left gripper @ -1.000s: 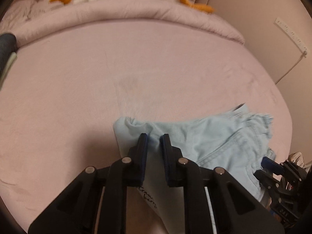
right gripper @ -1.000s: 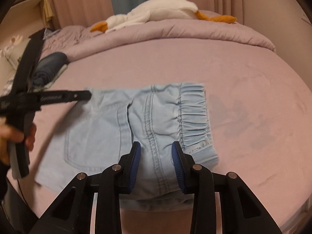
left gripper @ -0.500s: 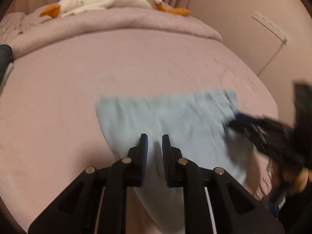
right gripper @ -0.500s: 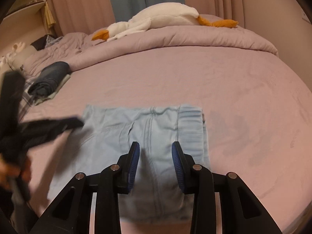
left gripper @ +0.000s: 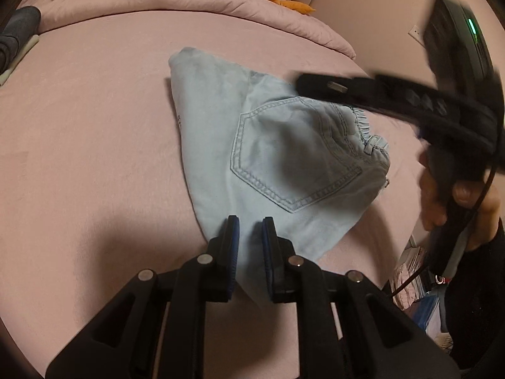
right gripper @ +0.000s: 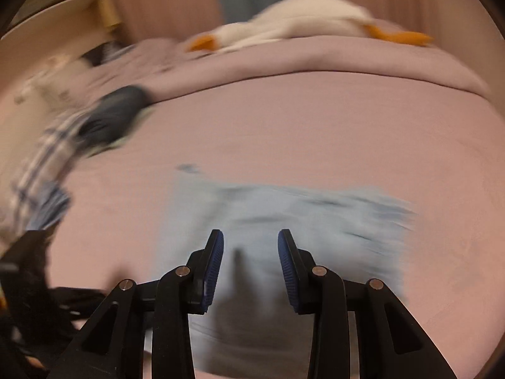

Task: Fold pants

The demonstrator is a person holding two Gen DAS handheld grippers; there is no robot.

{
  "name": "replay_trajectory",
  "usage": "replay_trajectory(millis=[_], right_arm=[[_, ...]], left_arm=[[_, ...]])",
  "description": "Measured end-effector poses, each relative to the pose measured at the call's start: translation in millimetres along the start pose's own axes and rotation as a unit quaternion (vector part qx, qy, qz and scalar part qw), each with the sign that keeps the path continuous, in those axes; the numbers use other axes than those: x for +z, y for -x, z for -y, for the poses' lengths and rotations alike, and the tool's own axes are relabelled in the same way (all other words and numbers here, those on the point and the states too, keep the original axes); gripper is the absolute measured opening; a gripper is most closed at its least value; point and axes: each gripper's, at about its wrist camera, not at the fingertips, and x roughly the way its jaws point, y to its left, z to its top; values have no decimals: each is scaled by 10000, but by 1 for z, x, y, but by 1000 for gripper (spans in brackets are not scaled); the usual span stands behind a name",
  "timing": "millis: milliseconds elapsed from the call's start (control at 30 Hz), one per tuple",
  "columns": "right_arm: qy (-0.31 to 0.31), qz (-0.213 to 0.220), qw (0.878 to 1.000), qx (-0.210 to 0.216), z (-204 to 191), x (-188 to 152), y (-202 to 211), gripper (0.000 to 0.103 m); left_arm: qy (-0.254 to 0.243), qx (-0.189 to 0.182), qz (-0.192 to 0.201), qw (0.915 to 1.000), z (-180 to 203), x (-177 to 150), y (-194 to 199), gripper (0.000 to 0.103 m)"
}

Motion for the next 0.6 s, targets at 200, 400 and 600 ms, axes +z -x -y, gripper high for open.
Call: replay_trajectory(millis=[200, 400, 600], right_arm=[[634, -911, 9924, 529, -42, 28, -83, 36], [387, -1006, 9934, 384, -38, 32, -96, 36], [171, -141, 9997, -119, -10, 10, -19, 36]], left_arm=[[-51, 112, 9, 9999, 1, 4, 0, 14], [-110, 118, -43, 9999, 3, 2, -2, 14], [-113, 138, -35, 9998, 11, 1, -4, 14]])
